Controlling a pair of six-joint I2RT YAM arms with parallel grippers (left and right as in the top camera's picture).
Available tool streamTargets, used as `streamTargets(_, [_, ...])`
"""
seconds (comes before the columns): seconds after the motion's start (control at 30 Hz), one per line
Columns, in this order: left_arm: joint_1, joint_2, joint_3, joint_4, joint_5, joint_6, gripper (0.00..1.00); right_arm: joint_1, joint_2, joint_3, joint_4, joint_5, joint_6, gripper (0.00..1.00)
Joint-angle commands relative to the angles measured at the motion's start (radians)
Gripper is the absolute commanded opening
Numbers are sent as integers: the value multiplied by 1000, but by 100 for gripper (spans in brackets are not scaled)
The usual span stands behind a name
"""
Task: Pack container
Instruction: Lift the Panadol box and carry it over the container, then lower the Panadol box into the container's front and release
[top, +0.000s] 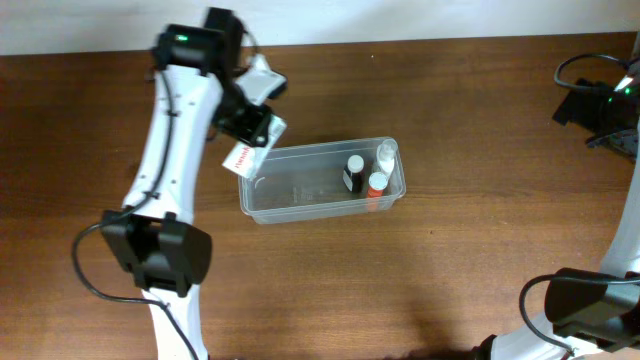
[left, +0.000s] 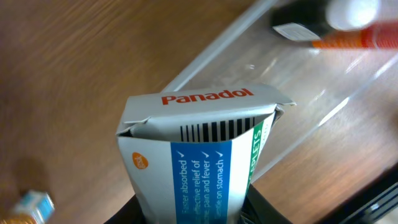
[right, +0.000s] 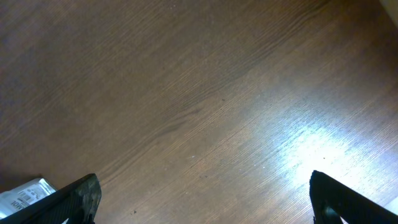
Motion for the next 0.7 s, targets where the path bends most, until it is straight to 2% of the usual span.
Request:
streamTargets(0.0, [-69,5,16,5,-66,156,35,-2,-5,5,1,12,13,98])
streamTargets(0.37, [-179,38,-23,4,-67,366,34,-2,-5,5,1,12,13,99])
streamTargets(0.47, [-190,39,-71,14,-67,455,32,-2,-5,5,1,12,13,98])
streamTargets(0.67, [-193,39,-199,81,-68,552,28,-2,-5,5,1,12,13,99])
